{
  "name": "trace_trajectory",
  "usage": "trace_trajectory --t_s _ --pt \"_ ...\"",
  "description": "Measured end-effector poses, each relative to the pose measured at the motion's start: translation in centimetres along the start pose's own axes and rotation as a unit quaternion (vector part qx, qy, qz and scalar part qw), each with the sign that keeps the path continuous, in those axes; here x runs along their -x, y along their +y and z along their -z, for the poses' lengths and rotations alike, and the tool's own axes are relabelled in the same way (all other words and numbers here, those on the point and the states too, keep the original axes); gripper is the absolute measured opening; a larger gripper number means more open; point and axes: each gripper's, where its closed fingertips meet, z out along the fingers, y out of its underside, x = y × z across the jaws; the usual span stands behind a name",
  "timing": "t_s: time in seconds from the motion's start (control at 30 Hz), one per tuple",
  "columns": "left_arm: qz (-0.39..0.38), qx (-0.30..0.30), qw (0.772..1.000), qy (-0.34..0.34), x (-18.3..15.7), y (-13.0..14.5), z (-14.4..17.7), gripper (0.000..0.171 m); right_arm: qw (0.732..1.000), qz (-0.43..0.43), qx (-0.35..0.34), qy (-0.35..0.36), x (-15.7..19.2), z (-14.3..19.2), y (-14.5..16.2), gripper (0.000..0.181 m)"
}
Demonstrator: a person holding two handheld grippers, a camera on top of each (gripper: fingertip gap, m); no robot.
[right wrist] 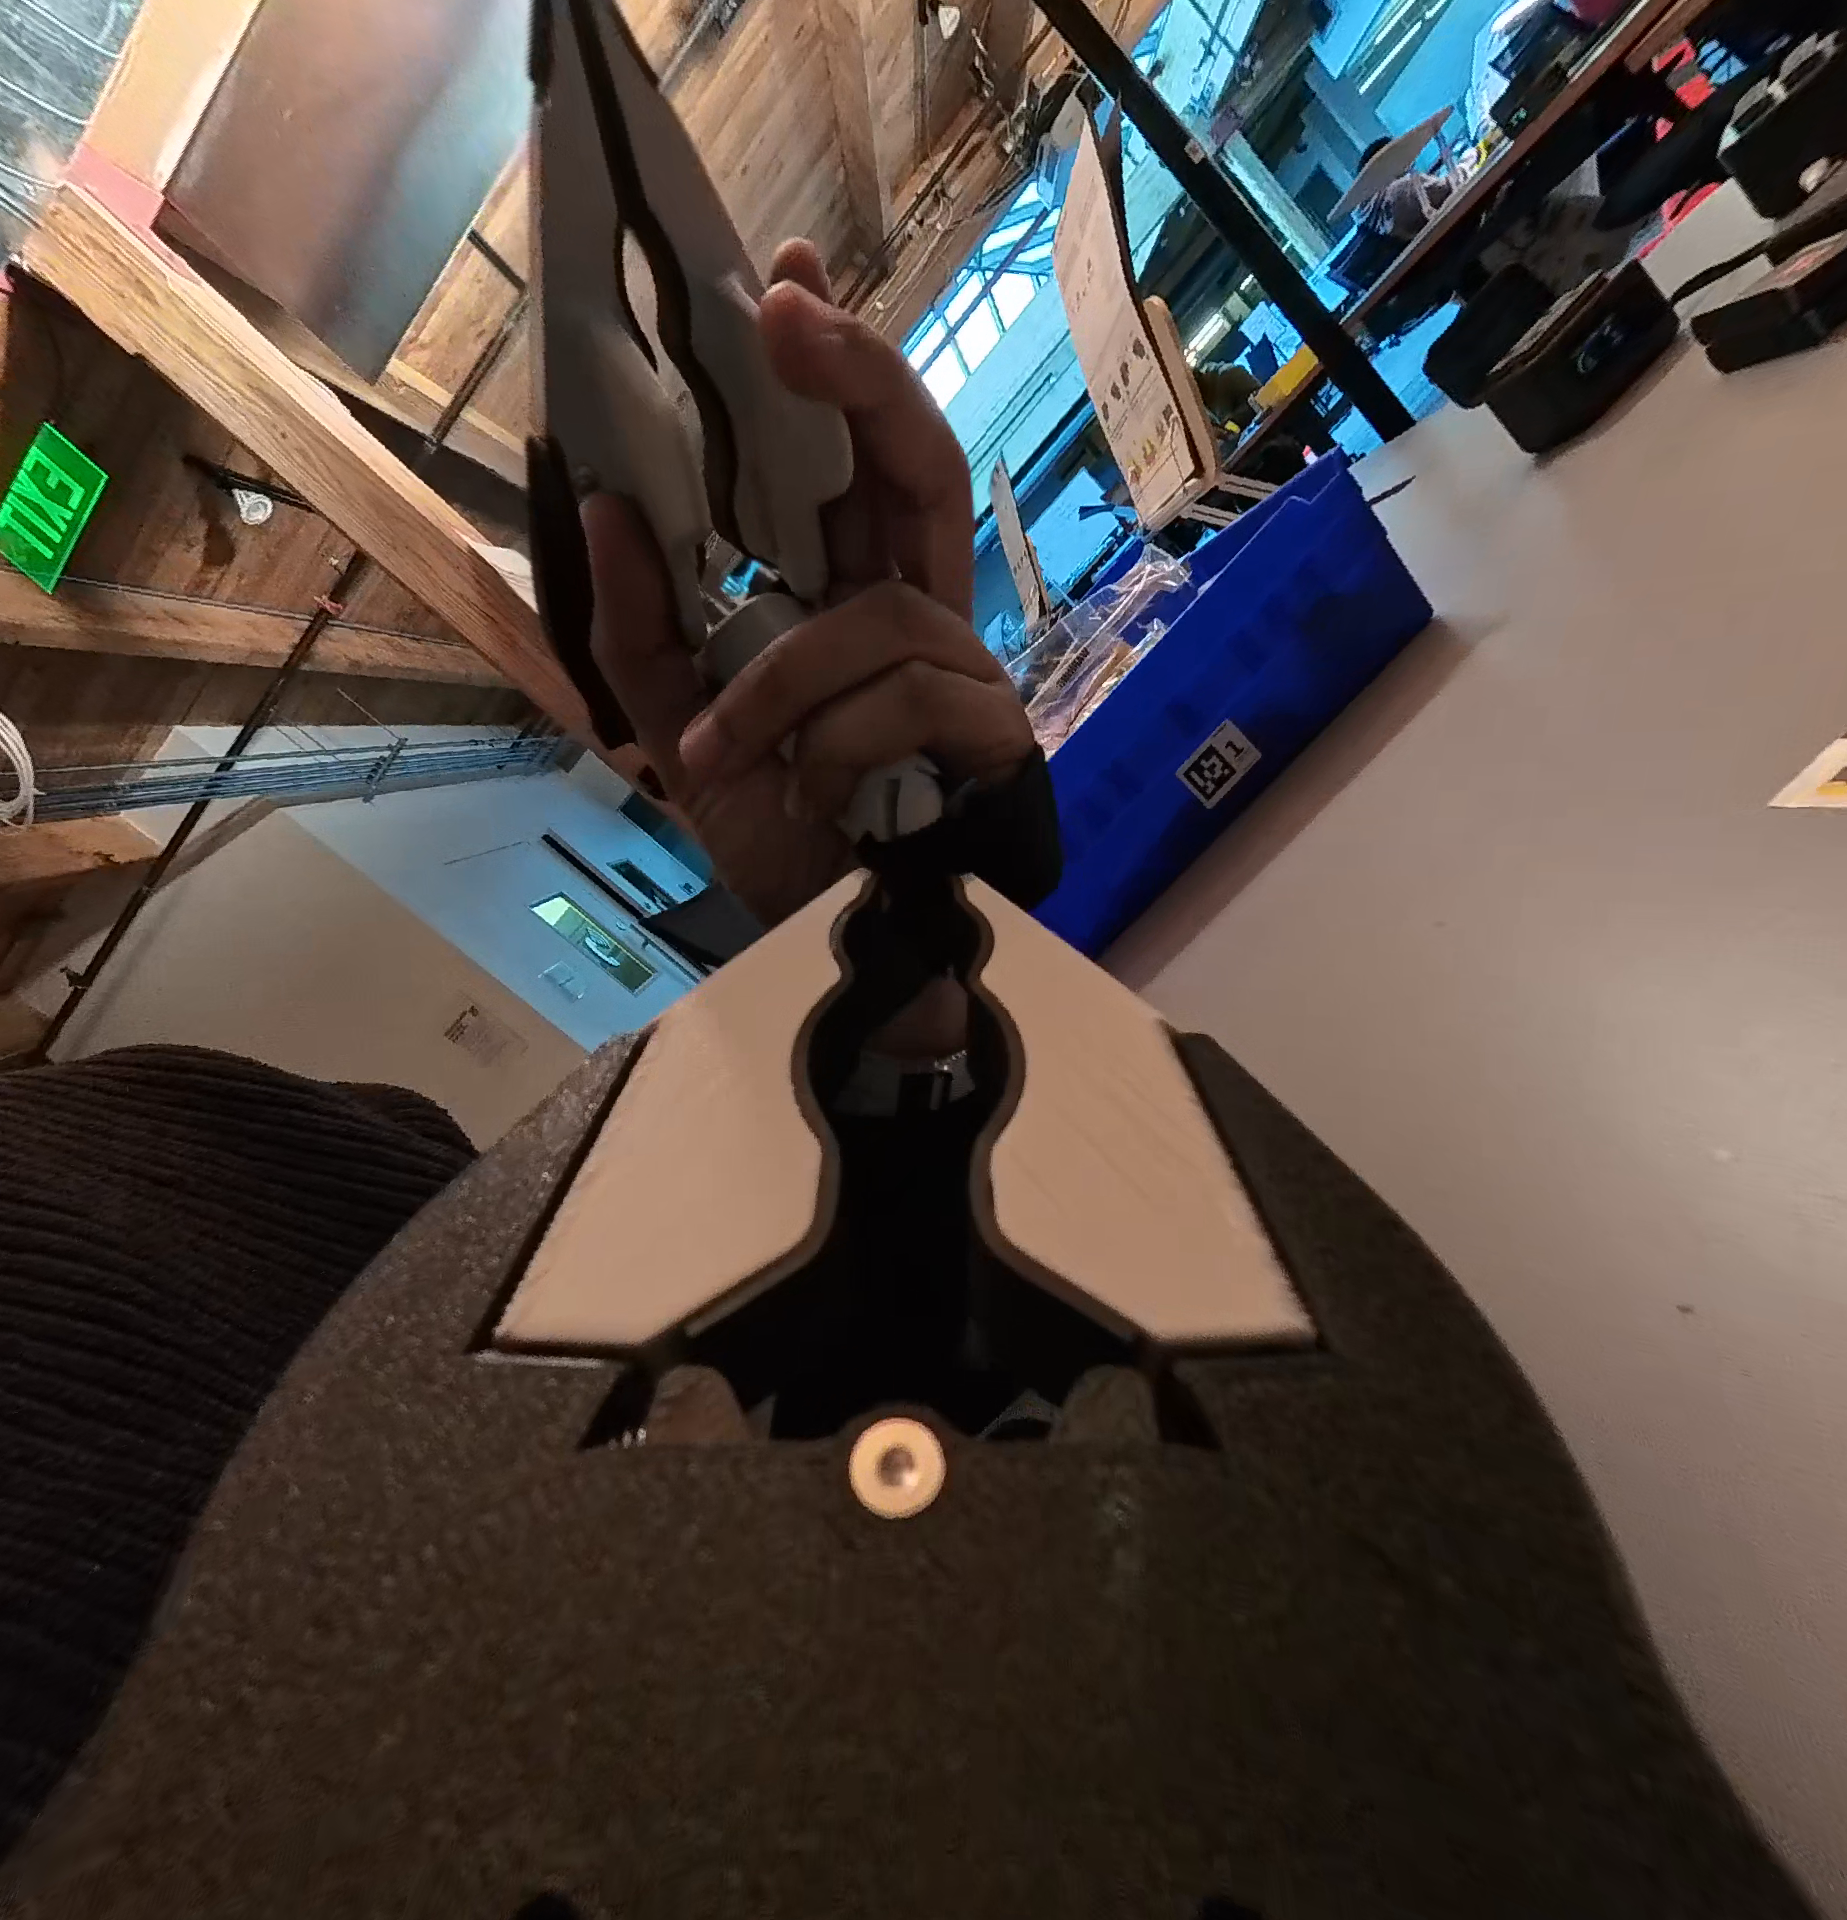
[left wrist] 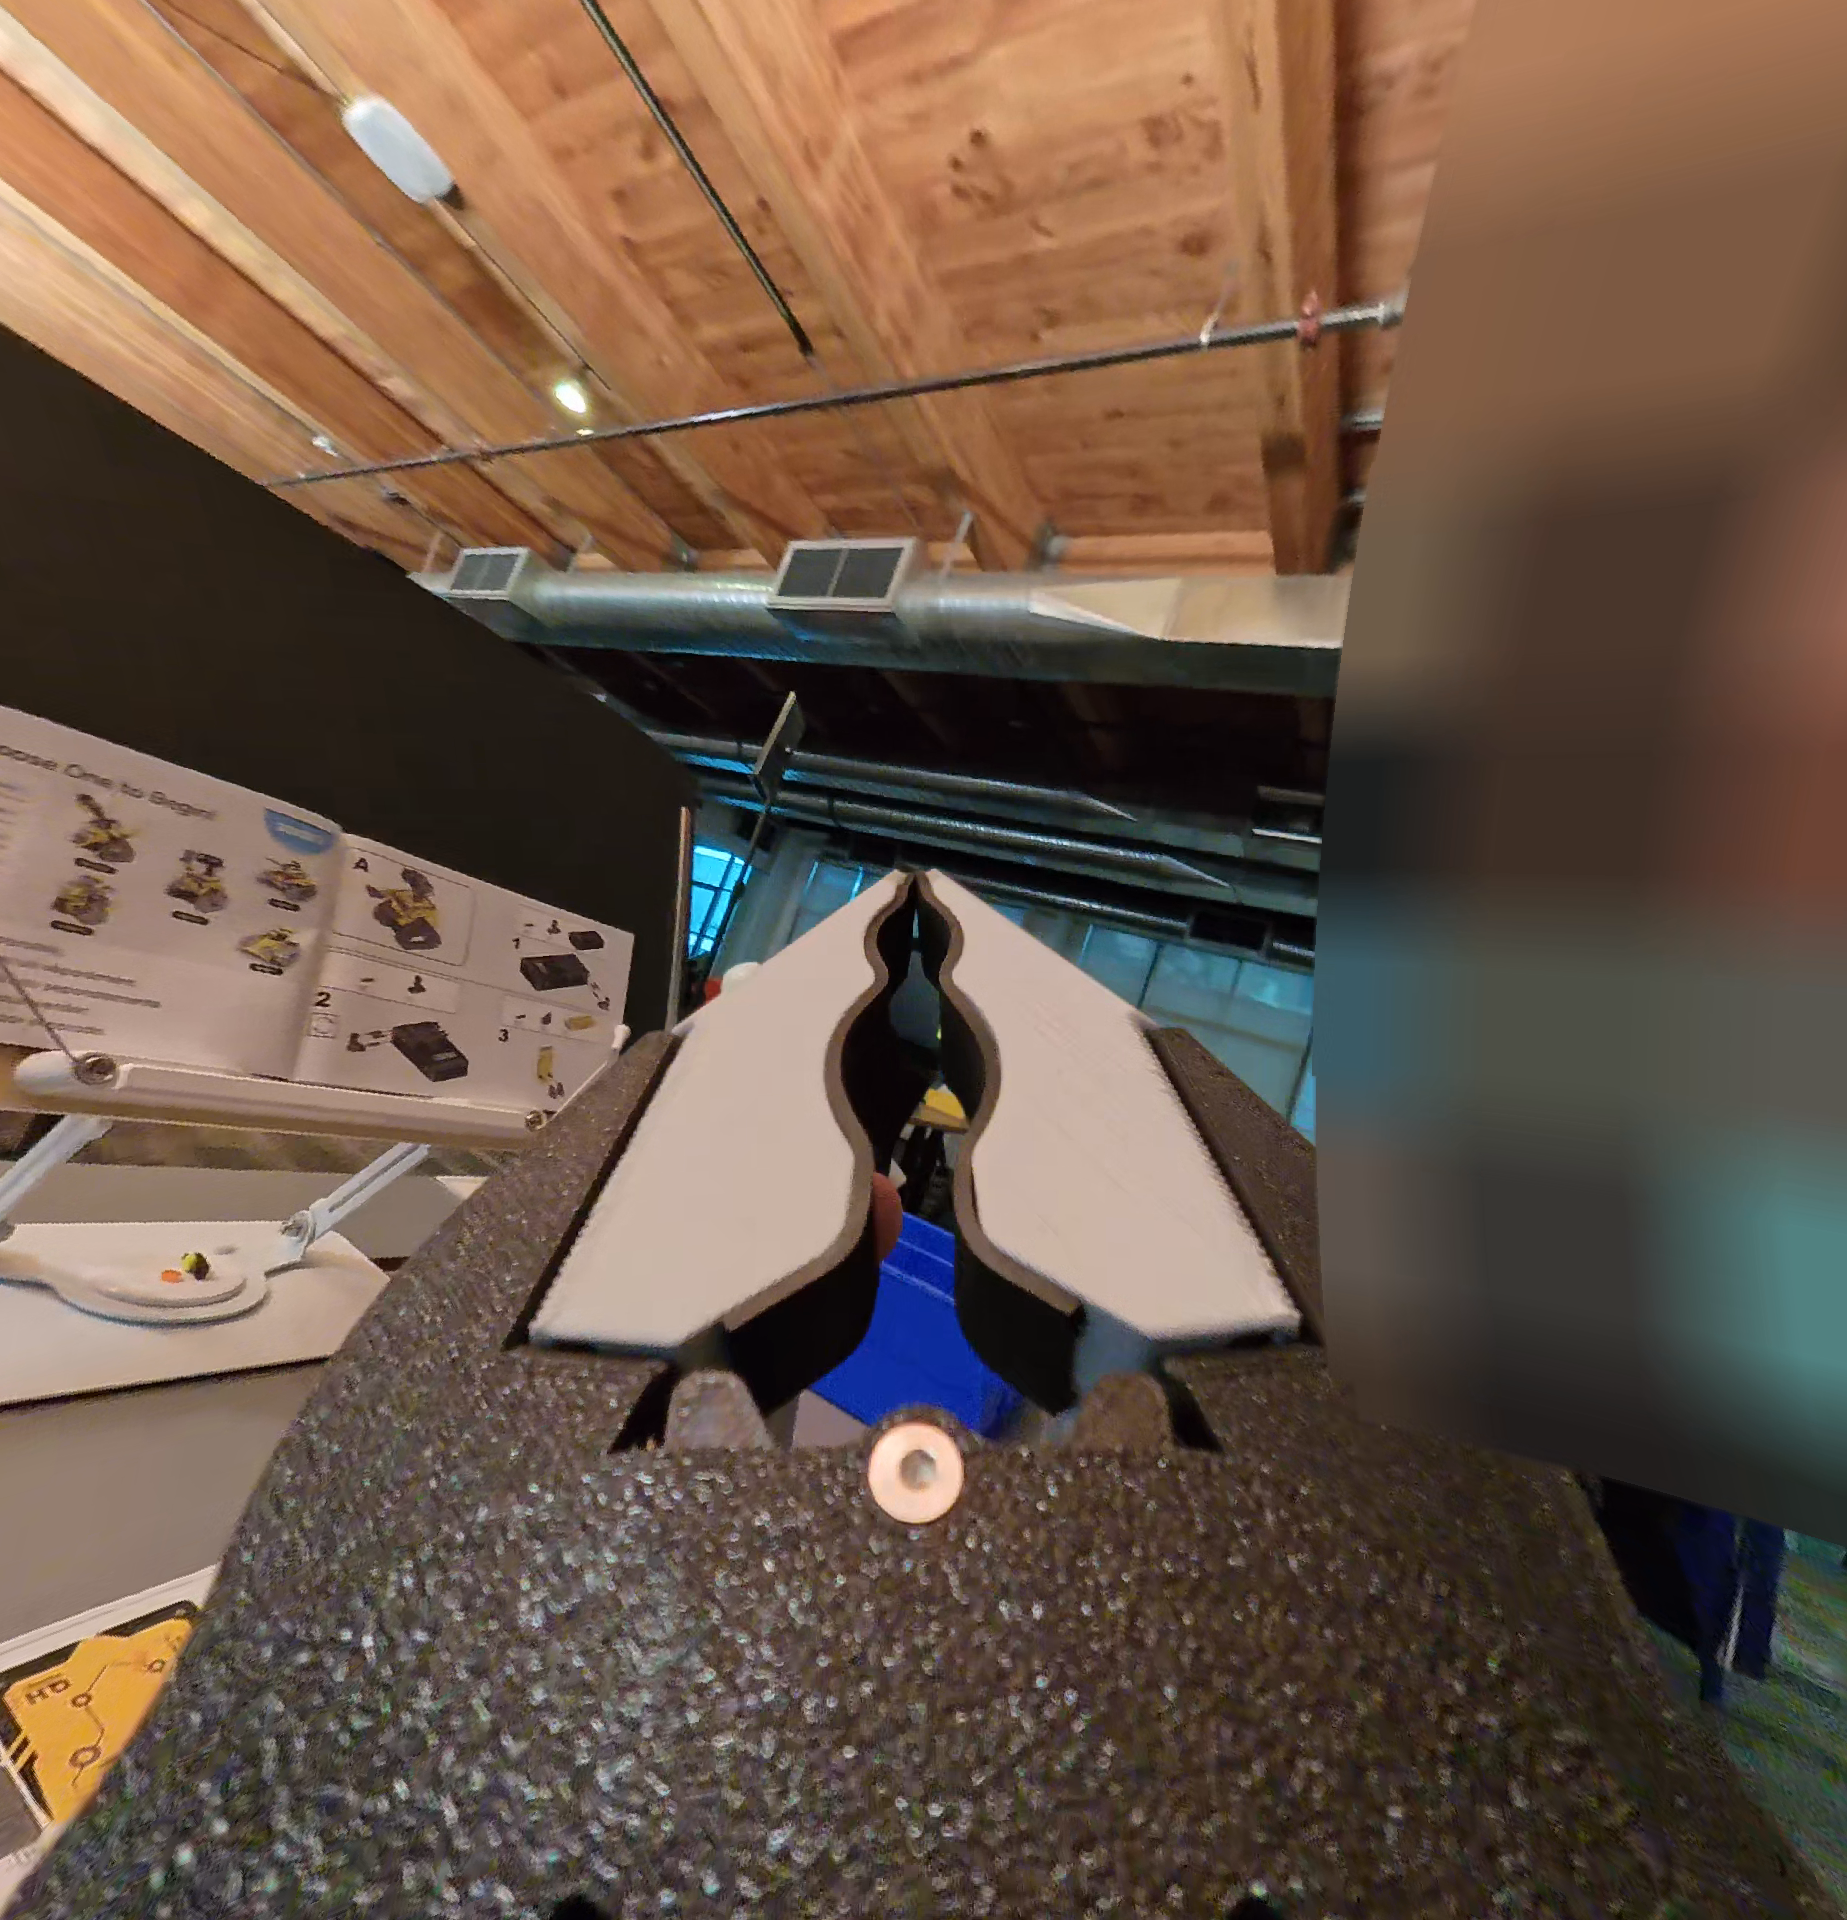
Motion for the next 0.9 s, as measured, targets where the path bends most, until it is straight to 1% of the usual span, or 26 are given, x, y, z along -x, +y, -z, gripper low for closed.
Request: trace_trajectory --t_s 0.13,0.27,0.37,0.43,0.5,0.6,0.7,0.8,0.9 --pt "0.005 -0.017 0.999 -0.033 1.0 -0.5 0.3 0.0 1.0 0.01 -0.014 0.007 0.1 0.0 -0.2 0.016" --pt "-0.005 -0.034 0.997 -0.071 2.0 -0.9 0.6 0.0 0.998 0.047 -0.023 0.027 0.2 -0.2 -0.2 0.022" --pt "-0.015 -0.061 0.991 -0.121 3.2 -1.4 1.3 0.0 0.996 0.077 -0.031 0.042 0.4 -0.3 -0.3 0.029" --pt "-0.017 -0.084 0.984 -0.157 4.1 -2.0 2.0 0.0 0.994 0.099 -0.033 0.041 0.8 -0.5 -0.1 0.03" --pt "-0.014 -0.103 0.977 -0.184 5.0 -2.4 2.6 0.0 0.992 0.121 -0.018 0.033 1.5 -1.0 0.8 0.03" --pt "0.0 -0.113 0.974 -0.197 5.7 -2.6 3.0 0.0 0.985 0.164 -0.011 0.043 1.8 -1.4 1.3 0.03" --pt "0.008 -0.115 0.973 -0.201 6.0 -2.8 3.2 0.0 0.98 0.194 -0.013 0.05 1.9 -1.0 1.0 0.028" --pt "0.009 -0.119 0.972 -0.203 6.0 -2.9 3.3 0.0 0.965 0.246 -0.032 0.081 1.6 -0.2 -0.2 0.024" --pt "0.014 -0.12 0.972 -0.2 5.9 -2.8 3.1 0.0 0.952 0.28 -0.031 0.12 0.5 0.1 -0.5 0.015"
